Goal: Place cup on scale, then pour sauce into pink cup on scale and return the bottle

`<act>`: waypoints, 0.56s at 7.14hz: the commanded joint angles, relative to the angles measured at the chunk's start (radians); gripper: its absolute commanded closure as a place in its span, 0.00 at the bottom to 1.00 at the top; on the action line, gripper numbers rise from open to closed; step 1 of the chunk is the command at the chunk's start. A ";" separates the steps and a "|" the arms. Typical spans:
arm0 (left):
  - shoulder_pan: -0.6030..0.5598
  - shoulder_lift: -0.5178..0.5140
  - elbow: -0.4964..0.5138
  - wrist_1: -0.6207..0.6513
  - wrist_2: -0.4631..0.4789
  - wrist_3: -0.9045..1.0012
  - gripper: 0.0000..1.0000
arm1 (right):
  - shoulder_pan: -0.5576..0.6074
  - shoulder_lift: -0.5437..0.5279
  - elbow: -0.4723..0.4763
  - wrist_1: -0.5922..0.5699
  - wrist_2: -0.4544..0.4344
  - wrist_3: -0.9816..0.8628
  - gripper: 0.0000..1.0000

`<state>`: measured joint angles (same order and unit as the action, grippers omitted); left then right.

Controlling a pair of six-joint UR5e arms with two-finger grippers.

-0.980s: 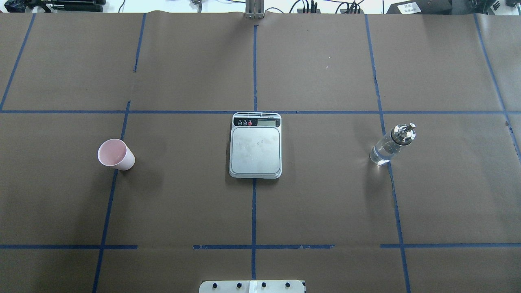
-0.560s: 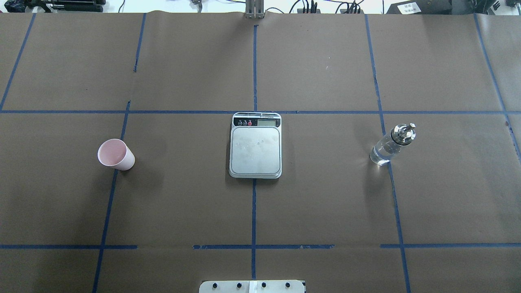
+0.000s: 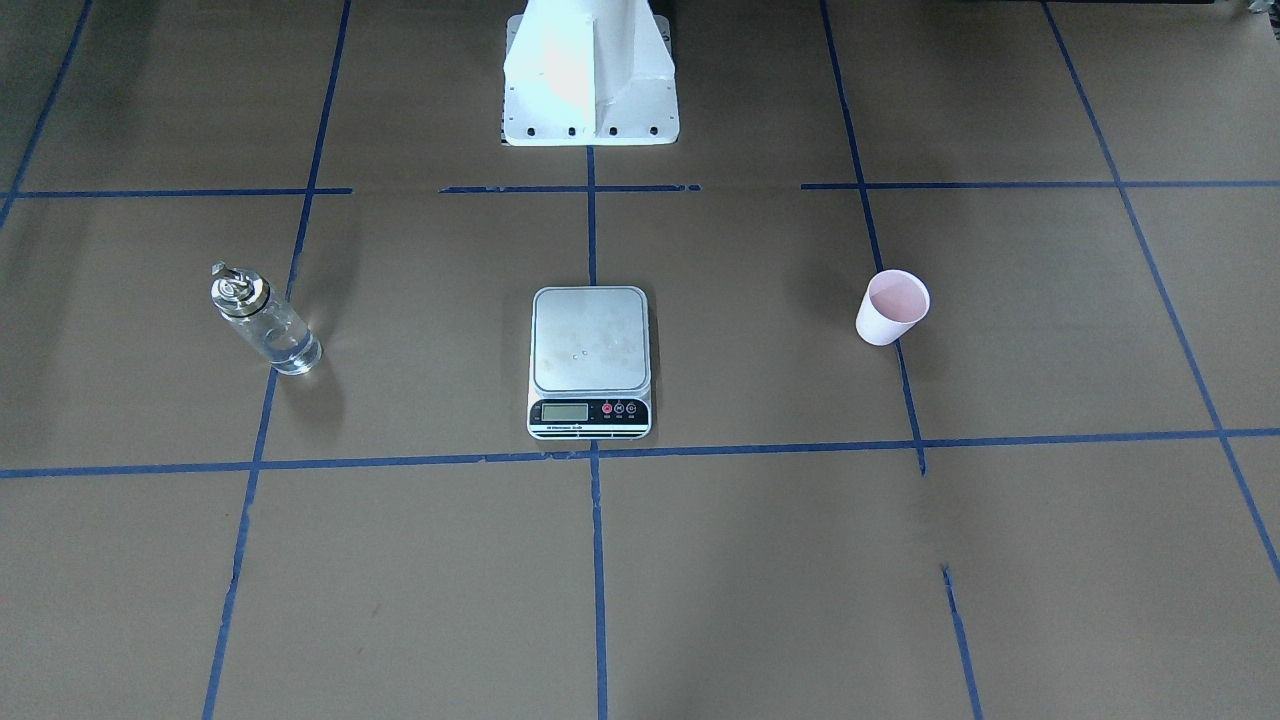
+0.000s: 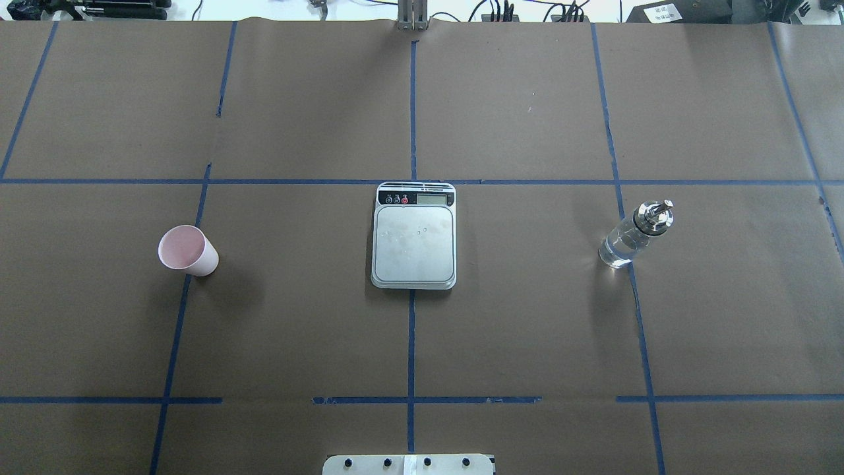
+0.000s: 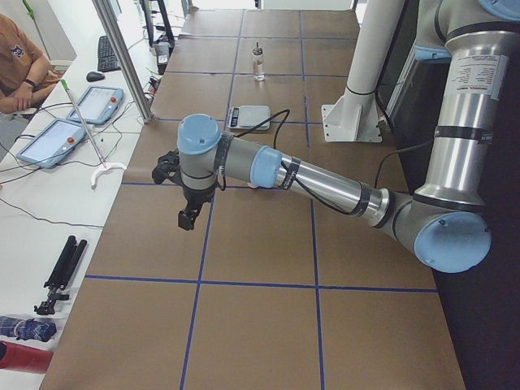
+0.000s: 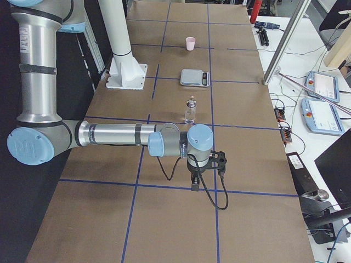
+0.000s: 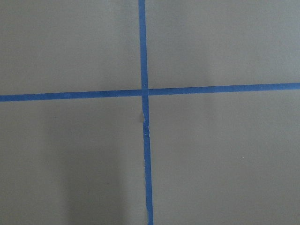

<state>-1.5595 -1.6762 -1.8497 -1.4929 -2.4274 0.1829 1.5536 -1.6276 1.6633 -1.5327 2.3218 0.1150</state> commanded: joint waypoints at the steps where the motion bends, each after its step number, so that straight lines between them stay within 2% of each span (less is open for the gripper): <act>1: 0.091 0.010 -0.113 0.008 -0.029 -0.013 0.00 | -0.001 0.014 0.018 0.005 0.027 -0.001 0.00; 3: 0.247 -0.005 -0.155 -0.003 -0.025 -0.338 0.00 | 0.000 -0.004 0.084 -0.004 0.063 0.000 0.00; 4: 0.328 -0.028 -0.205 -0.003 0.032 -0.511 0.00 | -0.001 -0.006 0.066 0.003 0.070 -0.002 0.00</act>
<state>-1.3276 -1.6842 -2.0044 -1.4930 -2.4379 -0.1330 1.5533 -1.6280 1.7280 -1.5322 2.3778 0.1143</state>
